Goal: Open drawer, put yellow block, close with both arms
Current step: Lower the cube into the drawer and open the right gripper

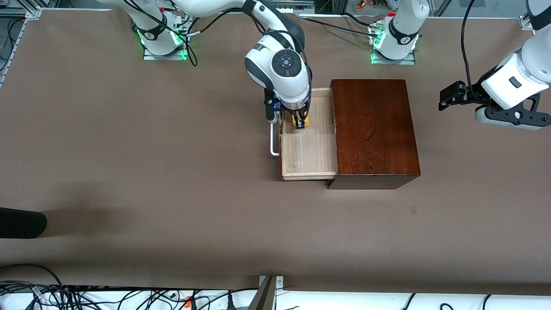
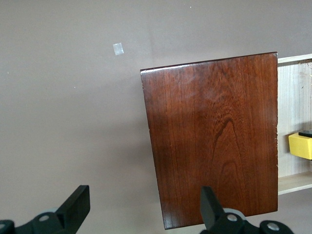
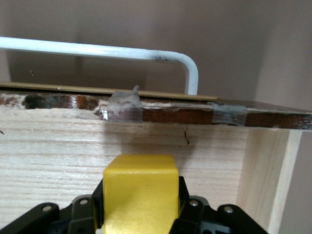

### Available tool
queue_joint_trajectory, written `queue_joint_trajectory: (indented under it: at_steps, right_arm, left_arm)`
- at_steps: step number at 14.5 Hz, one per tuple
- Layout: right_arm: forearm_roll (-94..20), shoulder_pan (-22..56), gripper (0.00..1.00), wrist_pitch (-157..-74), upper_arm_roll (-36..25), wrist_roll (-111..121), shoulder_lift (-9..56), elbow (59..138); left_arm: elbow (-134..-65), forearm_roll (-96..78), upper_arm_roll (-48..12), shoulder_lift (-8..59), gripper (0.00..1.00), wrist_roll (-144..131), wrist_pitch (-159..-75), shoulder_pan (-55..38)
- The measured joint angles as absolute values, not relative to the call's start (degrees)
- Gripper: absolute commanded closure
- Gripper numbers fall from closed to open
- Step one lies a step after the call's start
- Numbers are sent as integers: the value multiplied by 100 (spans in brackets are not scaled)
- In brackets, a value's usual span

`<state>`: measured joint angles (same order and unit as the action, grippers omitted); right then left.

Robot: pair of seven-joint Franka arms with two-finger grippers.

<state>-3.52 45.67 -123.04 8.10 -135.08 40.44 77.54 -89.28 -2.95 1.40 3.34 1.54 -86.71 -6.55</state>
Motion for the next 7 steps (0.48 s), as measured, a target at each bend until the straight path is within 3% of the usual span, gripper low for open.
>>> queue_joint_trajectory:
  at_steps: [1,2,7]
  right_arm:
    - [-326,4568,7,-12303,810,-13512,4044,7753]
    - [-318,4569,0,-12300,810,-13519,4044,7753]
    - [-318,4518,0,-11881,690,-13539,4025,7468]
  left_arm:
    - [-8928,-295,140,334,0,154,-8671,-655]
    - [-8928,-295,140,334,0,154,-8674,-655]
    - [-8916,-295,137,333,0,154,-8698,-662]
